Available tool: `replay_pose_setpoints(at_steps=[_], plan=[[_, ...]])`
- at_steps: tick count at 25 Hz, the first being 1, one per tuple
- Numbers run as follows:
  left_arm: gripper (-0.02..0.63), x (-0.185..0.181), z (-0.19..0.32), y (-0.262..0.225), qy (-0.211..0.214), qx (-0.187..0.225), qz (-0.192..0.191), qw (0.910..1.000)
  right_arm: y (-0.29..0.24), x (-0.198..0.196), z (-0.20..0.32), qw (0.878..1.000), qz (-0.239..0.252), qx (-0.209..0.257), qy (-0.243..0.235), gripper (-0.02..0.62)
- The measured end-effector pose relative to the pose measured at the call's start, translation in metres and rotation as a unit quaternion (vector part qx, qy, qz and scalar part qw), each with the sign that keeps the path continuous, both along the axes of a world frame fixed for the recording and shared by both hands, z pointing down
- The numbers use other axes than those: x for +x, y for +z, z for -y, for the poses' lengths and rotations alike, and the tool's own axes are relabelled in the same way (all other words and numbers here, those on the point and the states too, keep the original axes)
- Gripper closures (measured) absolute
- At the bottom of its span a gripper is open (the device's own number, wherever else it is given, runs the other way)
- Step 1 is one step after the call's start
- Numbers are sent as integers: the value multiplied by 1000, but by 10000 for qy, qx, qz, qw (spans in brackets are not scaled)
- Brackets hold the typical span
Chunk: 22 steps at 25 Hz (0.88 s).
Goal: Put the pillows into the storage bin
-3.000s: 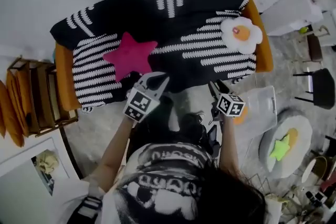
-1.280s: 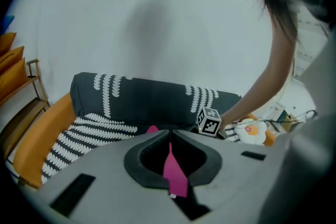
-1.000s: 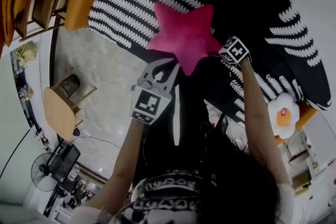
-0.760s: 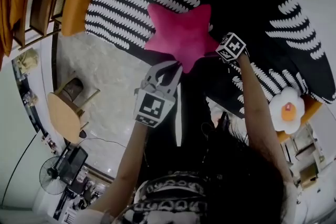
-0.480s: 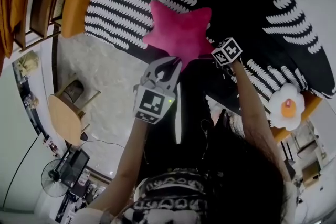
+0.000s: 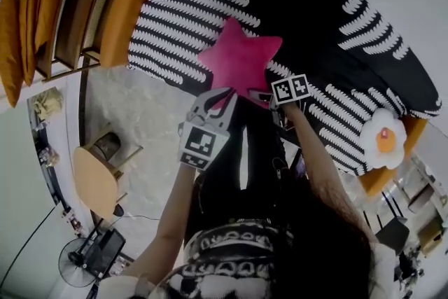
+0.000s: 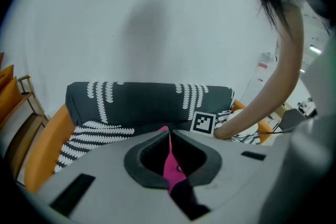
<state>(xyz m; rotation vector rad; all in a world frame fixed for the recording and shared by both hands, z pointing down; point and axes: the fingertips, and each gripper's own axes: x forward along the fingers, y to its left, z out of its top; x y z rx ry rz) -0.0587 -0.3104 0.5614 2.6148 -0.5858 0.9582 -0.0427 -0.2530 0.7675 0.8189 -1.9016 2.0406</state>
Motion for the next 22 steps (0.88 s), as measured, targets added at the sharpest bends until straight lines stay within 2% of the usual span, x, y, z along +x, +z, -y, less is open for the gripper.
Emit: replay_pose_setpoints(at_steps=[4, 7, 11, 14, 18, 22], plan=[[592, -24, -9, -23, 48, 99, -79, 9999, -42, -11, -4, 9976, 234, 45, 656, 385], [592, -42, -18, -40, 136, 164, -177, 9996, -70, -11, -15, 9934, 208, 113, 1122, 390], [592, -65, -34, -59, 441, 280, -245, 9983, -106, -12, -44, 9870, 17, 275, 1584, 394], [592, -80, -46, -70, 724, 338, -262, 9965, -134, -17, -68, 9789, 66, 354, 2010, 399], [592, -91, -62, -74, 1197, 301, -288, 9919, -164, -24, -96, 9569, 328, 434, 2854, 402], [592, -96, -79, -70, 1885, 220, -225, 9816, -183, -29, -114, 9239, 547, 539, 3749, 402]])
